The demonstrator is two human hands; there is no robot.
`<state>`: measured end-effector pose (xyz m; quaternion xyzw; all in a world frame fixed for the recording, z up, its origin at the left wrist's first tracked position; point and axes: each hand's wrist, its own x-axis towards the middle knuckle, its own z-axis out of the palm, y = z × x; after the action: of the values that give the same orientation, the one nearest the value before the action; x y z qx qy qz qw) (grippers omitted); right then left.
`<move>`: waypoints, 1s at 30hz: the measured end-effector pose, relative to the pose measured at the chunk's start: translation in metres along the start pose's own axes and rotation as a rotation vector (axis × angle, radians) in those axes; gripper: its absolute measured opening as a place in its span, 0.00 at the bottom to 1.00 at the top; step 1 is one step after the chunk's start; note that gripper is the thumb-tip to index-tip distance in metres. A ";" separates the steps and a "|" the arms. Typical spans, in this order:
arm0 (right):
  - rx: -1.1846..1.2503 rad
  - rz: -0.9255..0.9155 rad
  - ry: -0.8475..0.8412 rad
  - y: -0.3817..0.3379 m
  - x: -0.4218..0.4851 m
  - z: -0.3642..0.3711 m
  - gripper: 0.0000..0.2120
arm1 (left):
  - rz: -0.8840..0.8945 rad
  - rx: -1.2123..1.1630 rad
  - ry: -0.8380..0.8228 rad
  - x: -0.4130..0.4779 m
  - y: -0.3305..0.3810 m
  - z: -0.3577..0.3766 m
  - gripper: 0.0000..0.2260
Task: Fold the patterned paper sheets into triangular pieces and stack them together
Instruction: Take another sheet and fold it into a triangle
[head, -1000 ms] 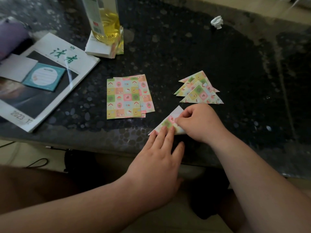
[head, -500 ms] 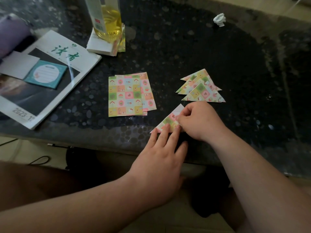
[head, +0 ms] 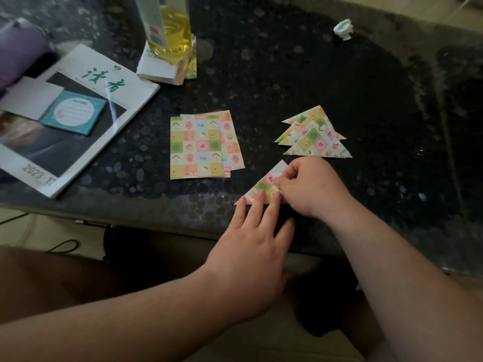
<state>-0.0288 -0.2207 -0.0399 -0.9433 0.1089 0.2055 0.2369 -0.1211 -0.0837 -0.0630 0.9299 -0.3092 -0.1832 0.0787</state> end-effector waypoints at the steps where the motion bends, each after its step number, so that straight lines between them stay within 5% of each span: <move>1: 0.001 0.001 -0.001 0.000 0.000 0.000 0.07 | -0.001 0.000 0.002 0.000 0.000 0.000 0.38; 30: 0.021 0.011 0.015 0.001 0.000 0.001 0.07 | -0.010 0.047 -0.061 0.003 0.011 0.000 0.38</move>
<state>-0.0293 -0.2205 -0.0415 -0.9416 0.1180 0.1988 0.2450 -0.1246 -0.0944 -0.0608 0.9270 -0.3110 -0.2045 0.0462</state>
